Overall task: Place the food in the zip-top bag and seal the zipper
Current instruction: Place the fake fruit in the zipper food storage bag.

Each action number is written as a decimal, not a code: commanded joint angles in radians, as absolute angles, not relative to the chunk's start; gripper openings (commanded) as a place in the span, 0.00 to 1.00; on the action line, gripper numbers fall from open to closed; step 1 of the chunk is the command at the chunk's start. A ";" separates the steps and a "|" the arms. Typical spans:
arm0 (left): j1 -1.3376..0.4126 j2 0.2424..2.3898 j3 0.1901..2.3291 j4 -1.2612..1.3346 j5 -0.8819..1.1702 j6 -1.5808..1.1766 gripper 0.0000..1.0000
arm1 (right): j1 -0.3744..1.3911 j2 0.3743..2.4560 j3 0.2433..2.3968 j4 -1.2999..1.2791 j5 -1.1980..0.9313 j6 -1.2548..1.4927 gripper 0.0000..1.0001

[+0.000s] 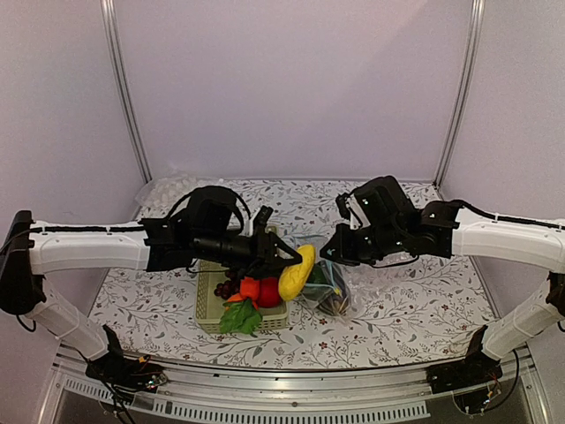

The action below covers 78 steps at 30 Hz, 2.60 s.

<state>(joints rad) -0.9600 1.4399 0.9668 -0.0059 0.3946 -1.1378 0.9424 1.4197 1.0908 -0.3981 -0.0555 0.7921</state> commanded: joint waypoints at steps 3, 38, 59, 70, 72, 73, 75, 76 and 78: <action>-0.973 1.504 0.936 0.092 0.392 -1.189 0.34 | 0.961 1.411 1.131 -0.390 -0.013 0.777 0.00; -1.002 1.697 0.944 0.355 0.018 -1.364 0.32 | 1.049 1.451 1.099 -0.343 0.091 0.832 0.00; -1.019 1.605 0.995 0.138 0.051 -1.199 0.71 | 1.034 1.412 1.108 -0.393 0.187 0.853 0.00; -1.011 1.513 1.088 -0.233 0.036 -0.981 0.71 | 0.989 1.367 1.052 -0.344 0.114 0.861 0.00; -1.007 1.514 1.082 -0.266 0.032 -0.982 0.66 | 0.985 1.358 1.047 -0.338 0.102 0.862 0.00; -1.007 1.515 1.077 -0.275 0.034 -0.982 0.63 | 0.984 1.358 1.046 -0.339 0.096 0.863 0.00; -1.005 1.522 1.066 -0.282 0.044 -0.983 0.51 | 0.982 1.359 1.040 -0.334 0.085 0.866 0.00; -1.005 1.525 1.063 -0.282 0.051 -0.985 0.48 | 0.982 1.360 1.037 -0.328 0.079 0.870 0.00; -1.005 1.531 1.055 -0.290 0.061 -0.995 0.40 | 0.980 1.359 1.028 -0.313 0.068 0.878 0.00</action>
